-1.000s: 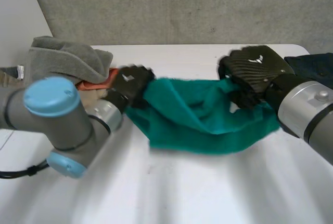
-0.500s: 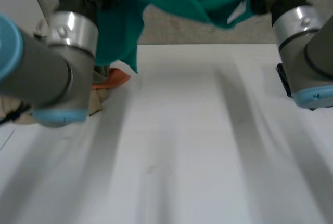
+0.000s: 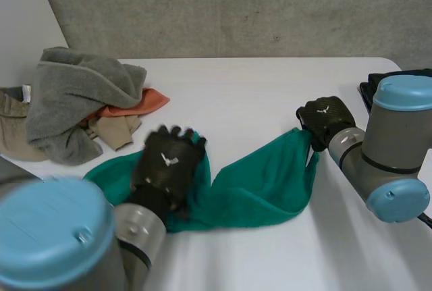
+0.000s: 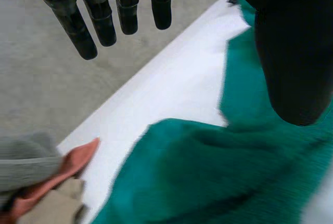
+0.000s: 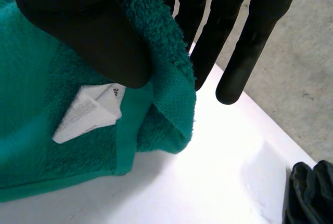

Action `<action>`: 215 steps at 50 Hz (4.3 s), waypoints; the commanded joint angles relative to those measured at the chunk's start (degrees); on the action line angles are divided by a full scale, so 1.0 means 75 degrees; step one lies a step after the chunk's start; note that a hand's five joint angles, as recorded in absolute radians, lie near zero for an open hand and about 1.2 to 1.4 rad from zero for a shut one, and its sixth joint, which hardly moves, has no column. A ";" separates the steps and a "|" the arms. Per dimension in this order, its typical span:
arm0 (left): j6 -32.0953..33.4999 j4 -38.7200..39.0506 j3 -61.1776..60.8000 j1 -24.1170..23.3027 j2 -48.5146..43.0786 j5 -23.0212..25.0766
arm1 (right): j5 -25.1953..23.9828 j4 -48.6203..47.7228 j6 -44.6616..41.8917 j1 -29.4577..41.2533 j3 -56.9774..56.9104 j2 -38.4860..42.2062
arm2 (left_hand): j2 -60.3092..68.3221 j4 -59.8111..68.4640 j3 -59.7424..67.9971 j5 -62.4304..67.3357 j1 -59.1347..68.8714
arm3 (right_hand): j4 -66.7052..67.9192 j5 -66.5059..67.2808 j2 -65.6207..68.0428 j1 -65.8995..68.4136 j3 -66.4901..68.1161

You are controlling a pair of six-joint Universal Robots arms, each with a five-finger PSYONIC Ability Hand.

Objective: Fold the laundry.

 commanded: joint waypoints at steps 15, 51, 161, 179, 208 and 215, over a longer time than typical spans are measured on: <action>0.1565 -0.0867 0.2388 0.3329 -0.2074 0.5462 | -0.0497 -0.0041 -0.0014 0.0099 0.1384 -0.0924 | 0.1747 0.1794 0.1722 0.1853 0.1773 | 0.1487 0.1544 0.1652 0.2222 0.1547; 0.1418 0.3043 0.4980 0.2802 -0.2547 0.2018 | 0.0511 -0.2651 0.0571 0.0123 -0.1228 -0.0994 | 0.8742 0.8789 0.8717 0.8847 0.8768 | 0.1487 0.1544 0.1652 0.2222 0.1547; 0.0209 -0.1174 -0.0682 0.3658 0.1359 0.2626 | -0.0769 0.3452 0.1919 -0.1612 -0.2680 0.0586 | 0.8742 0.8789 0.8717 0.8847 0.8768 | 0.0194 0.0251 0.0359 0.0929 0.0254; 0.0092 -0.0962 0.0983 0.3247 0.0279 0.1899 | 0.0032 0.1388 0.0797 -0.1389 -0.1653 -0.0734 | 0.8742 0.8789 0.8717 0.8847 0.8768 | -0.7846 -0.7790 -0.7681 -0.7111 -0.7787; 0.0045 -0.0763 0.1604 0.3365 -0.0201 0.1864 | -0.2664 -0.0779 -0.2897 -0.1963 0.3424 -0.1441 | 0.8742 0.8789 0.8717 0.8847 0.8768 | -0.5728 -0.5671 -0.5563 -0.4993 -0.5669; -0.0072 -0.0810 0.1604 0.3470 -0.0190 0.1829 | -0.2594 -0.1834 -0.2885 -0.1975 0.3026 -0.0830 | 0.8742 0.8789 0.8717 0.8847 0.8768 | 0.0677 0.0733 0.0841 0.1411 0.0736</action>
